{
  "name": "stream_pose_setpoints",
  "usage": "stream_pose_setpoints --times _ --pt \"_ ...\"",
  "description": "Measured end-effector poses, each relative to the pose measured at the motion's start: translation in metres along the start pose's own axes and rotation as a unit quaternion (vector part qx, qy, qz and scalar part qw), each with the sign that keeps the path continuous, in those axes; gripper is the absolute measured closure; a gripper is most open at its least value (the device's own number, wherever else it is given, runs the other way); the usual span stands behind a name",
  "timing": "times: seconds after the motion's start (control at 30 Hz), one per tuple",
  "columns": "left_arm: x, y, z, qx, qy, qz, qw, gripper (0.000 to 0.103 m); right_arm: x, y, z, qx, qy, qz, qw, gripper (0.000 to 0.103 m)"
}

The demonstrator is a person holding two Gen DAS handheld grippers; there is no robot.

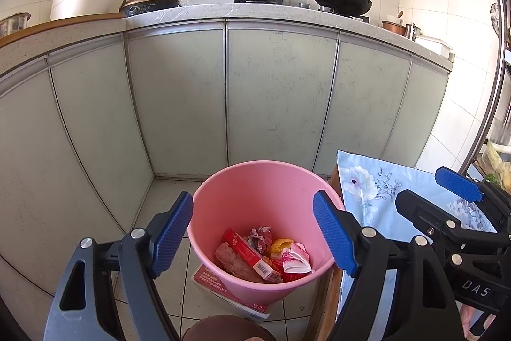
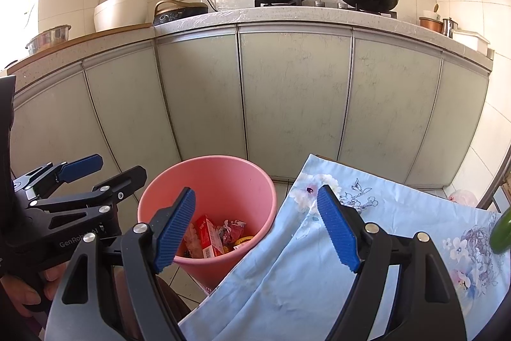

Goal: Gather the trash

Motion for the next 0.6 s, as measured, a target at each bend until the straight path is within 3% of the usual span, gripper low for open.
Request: stream_pose_setpoints --times 0.6 --pt "-0.0016 0.0010 0.0026 -0.003 -0.002 -0.001 1.0000 0.027 -0.0043 -0.0014 0.0025 0.001 -0.004 -0.003 1.000 0.024"
Point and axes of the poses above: each gripper's, at about its wrist camera, not at the fingertips, and z roughly the way its jaws point, y to its right, x to its top, the point moved 10 cm from there along z, roughly the way its jaws point, and after that the axes turned 12 degrees about -x, right-handed, at the moved point
